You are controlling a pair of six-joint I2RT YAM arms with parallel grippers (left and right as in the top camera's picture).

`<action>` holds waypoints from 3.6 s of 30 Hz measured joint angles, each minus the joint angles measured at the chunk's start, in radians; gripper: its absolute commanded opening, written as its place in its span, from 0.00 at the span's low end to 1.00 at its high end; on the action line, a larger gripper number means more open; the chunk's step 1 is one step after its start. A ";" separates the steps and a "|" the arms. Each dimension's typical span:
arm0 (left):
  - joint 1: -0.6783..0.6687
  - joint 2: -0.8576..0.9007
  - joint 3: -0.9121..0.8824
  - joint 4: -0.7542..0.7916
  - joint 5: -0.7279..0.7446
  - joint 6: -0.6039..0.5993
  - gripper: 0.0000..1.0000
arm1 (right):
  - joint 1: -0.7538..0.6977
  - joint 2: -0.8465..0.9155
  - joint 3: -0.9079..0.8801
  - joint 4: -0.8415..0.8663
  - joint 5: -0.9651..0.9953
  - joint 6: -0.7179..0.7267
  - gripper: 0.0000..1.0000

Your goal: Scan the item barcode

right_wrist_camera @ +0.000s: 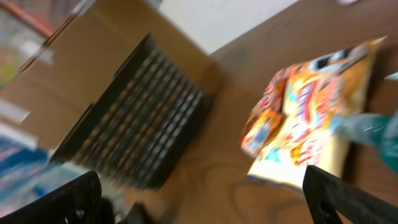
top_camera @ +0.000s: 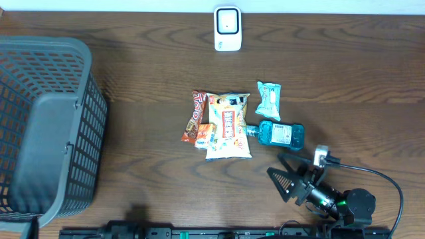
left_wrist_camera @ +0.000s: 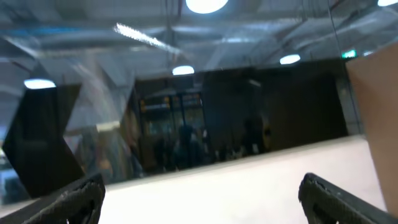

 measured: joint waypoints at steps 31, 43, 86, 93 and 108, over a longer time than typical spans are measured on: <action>0.015 0.010 0.006 0.341 -0.113 0.000 1.00 | 0.000 0.000 0.000 -0.082 -0.175 -0.159 0.99; 0.037 0.000 -0.233 0.528 -0.121 -0.004 1.00 | 0.000 0.000 0.002 0.080 -0.174 -0.114 0.99; 0.039 0.002 -0.892 0.467 0.006 -0.274 0.99 | 0.547 1.218 1.064 -0.645 0.716 -0.552 0.99; 0.039 0.002 -0.939 0.454 -0.029 -0.304 0.99 | 0.578 1.262 1.064 -0.608 0.735 -0.502 0.99; 0.039 0.005 -1.052 0.416 -0.037 -0.320 0.99 | 0.657 1.580 1.065 -0.367 0.708 -0.214 0.93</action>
